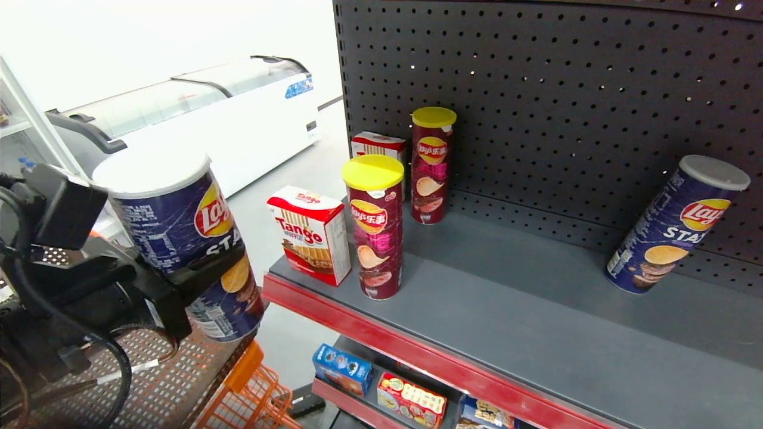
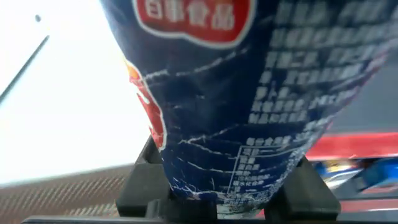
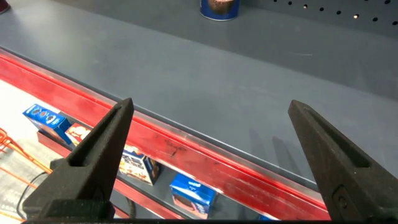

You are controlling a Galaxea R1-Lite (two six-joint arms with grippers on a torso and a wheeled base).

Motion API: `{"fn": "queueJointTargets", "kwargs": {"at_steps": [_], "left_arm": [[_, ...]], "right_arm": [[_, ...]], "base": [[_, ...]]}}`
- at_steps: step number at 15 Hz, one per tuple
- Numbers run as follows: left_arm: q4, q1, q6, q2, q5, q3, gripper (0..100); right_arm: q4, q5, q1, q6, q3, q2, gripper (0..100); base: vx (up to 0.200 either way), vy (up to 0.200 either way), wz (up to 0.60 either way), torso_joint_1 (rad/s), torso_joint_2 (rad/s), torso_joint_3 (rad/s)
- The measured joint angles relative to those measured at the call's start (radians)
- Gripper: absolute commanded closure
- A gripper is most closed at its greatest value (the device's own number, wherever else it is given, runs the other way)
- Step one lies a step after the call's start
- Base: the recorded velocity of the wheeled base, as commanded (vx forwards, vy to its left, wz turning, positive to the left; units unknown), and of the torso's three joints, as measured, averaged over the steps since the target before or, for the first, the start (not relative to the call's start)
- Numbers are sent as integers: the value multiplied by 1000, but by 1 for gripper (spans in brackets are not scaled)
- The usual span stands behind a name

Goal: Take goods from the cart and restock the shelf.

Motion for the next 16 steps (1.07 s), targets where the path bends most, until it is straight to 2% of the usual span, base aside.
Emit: {"fn": "queueJointTargets", "kwargs": {"at_steps": [3, 4, 8, 13, 16], "left_arm": [[0, -43, -43, -8, -126, -1, 100], [4, -51, -50, -9, -147, 1, 100], [0, -125, -53, -9, -168, -4, 100], [6, -143, -53, 3, -262, 11, 100], [4, -153, -48, 37, -293, -2, 100]], "right_arm": [[0, 0, 1, 0, 0, 0, 0], [0, 0, 1, 0, 0, 0, 0], [0, 0, 0, 0, 0, 0, 0], [0, 0, 1, 0, 0, 0, 0], [0, 0, 1, 0, 0, 0, 0]], "base": [[0, 0, 0, 0, 0, 0], [0, 0, 0, 0, 0, 0], [0, 0, 0, 0, 0, 0], [0, 0, 0, 0, 0, 0], [0, 0, 0, 0, 0, 0]]}}
